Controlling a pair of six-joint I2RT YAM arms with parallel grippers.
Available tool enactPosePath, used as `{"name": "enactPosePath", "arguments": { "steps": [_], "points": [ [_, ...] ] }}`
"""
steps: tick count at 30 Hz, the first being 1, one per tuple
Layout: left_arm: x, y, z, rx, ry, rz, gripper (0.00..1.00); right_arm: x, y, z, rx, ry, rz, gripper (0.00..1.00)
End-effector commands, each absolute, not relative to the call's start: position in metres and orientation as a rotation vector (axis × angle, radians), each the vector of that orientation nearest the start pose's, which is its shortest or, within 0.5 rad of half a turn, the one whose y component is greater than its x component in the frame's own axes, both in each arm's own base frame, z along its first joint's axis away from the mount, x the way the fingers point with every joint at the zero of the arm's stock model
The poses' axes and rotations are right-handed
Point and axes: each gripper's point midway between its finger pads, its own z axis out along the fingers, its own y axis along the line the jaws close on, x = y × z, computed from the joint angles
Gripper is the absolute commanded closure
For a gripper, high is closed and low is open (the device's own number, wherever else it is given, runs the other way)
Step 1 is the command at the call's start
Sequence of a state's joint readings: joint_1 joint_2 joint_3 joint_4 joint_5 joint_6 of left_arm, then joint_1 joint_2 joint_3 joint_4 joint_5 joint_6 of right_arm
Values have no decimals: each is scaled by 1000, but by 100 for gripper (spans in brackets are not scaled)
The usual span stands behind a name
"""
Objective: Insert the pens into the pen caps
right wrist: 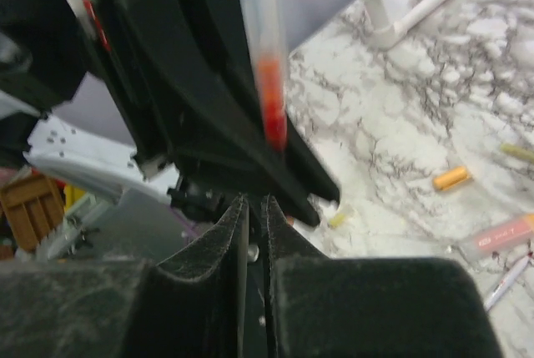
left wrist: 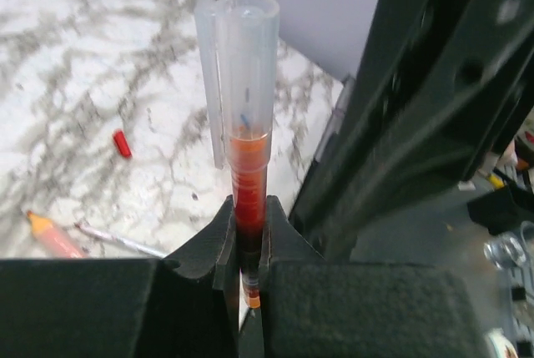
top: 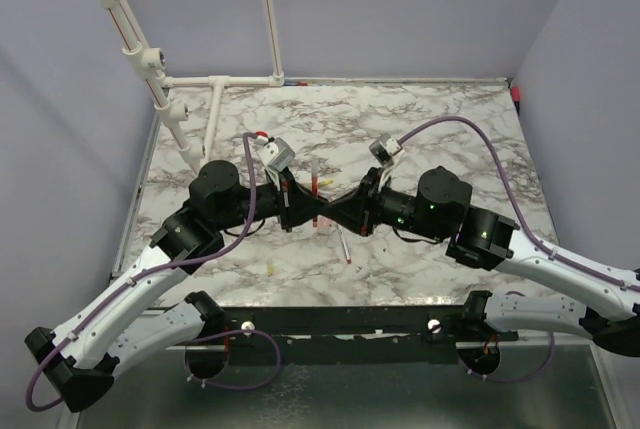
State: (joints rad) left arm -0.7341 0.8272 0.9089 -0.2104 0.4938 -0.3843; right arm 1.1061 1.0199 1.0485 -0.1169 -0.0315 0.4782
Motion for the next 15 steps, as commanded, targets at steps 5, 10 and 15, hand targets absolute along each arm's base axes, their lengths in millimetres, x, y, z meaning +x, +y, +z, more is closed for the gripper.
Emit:
{"name": "enactPosePath", "arguments": {
  "steps": [5,10,15],
  "points": [
    [177,-259,355,623,1555,-1110,100,122,330,309,-699,1866,1136,81],
    [176,-256,346,635,1585,-1084,100,137,321,323,-634,1828,1058,70],
    [177,-251,336,628,1609,-1054,100,149,315,339,-598,1796,992,56]
  ]
}}
